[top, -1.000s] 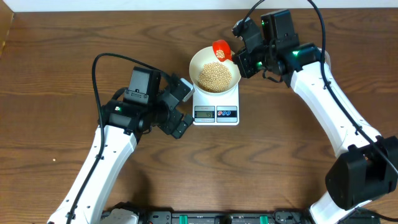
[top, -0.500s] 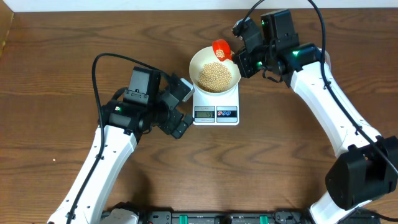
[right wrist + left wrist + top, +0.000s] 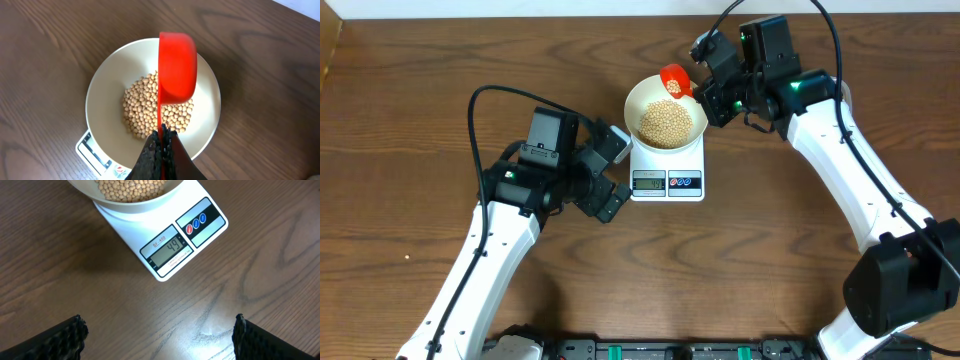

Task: Scoop item into bowl and weigh 50g on scale
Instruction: 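Tip the red scoop to add beans into the bowl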

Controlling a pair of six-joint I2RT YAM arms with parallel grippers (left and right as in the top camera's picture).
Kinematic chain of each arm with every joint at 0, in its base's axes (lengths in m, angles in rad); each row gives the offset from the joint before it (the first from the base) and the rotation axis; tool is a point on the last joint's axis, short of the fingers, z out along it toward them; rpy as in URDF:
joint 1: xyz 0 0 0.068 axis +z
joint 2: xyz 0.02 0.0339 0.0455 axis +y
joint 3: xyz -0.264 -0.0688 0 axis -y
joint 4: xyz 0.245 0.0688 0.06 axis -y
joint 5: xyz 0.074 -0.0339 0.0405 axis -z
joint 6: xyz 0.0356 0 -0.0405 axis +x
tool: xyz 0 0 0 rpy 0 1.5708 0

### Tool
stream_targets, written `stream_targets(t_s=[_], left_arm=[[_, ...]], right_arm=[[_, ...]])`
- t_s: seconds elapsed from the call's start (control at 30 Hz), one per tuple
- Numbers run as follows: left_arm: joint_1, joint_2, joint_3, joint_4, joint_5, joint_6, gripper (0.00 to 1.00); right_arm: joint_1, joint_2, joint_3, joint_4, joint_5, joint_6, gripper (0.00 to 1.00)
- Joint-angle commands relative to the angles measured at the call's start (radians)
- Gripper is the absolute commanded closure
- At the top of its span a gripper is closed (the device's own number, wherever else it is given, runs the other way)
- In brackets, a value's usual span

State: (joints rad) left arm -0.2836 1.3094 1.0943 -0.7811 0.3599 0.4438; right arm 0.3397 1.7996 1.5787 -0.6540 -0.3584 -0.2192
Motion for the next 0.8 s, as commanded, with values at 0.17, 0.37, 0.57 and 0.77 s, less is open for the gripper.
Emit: stream_targets(t_s=[0.17,0.37,0.57,0.77], left_arm=[[-0.002,0.003,0.009,0.000,-0.010,-0.008,0.05],[-0.002,0.003,0.010,0.000,-0.010,-0.008,0.05],[-0.002,0.003,0.009,0.000,-0.010,-0.008,0.05],[-0.002,0.003,0.009,0.000,-0.010,-0.008,0.05]], right_arm=[[0.002,-0.024,0.024,-0.009,0.001,-0.074,0.99],[0.002,-0.024,0.024,-0.010,0.001,-0.074,0.99],[0.000,-0.024,0.024,-0.003,0.001,-0.045,0.99],[-0.025,-0.024,0.024,0.012,-0.063,0.041,0.99]])
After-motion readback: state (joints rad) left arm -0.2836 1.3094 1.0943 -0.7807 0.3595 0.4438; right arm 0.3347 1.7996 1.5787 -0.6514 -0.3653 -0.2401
